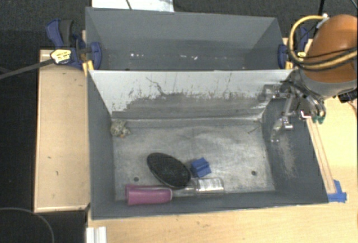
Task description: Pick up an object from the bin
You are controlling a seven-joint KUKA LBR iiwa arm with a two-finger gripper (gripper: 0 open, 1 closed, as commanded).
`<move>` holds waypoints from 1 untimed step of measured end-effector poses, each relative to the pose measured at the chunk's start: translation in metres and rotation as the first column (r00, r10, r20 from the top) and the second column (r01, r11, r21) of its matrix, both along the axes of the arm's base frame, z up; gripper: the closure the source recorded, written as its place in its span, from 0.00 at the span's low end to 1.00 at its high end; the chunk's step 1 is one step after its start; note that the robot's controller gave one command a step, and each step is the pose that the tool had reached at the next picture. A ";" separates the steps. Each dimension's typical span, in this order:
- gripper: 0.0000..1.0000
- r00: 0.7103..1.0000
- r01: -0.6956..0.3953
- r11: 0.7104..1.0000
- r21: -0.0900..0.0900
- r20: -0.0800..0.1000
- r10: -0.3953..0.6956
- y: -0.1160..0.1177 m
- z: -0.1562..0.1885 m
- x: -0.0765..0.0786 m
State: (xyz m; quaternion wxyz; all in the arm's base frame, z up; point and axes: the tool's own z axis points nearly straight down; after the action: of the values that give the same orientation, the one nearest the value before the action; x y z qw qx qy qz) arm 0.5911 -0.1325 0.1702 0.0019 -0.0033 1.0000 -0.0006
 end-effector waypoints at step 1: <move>0.00 0.997 -0.070 0.998 0.006 -0.011 0.070 0.084 -0.031 -0.087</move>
Offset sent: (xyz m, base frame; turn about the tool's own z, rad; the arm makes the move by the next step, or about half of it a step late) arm -0.0838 0.0791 -0.0294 -0.0618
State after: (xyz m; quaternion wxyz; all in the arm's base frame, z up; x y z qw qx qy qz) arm 0.5040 -0.0485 0.1391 -0.0038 -0.0382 0.9993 0.0021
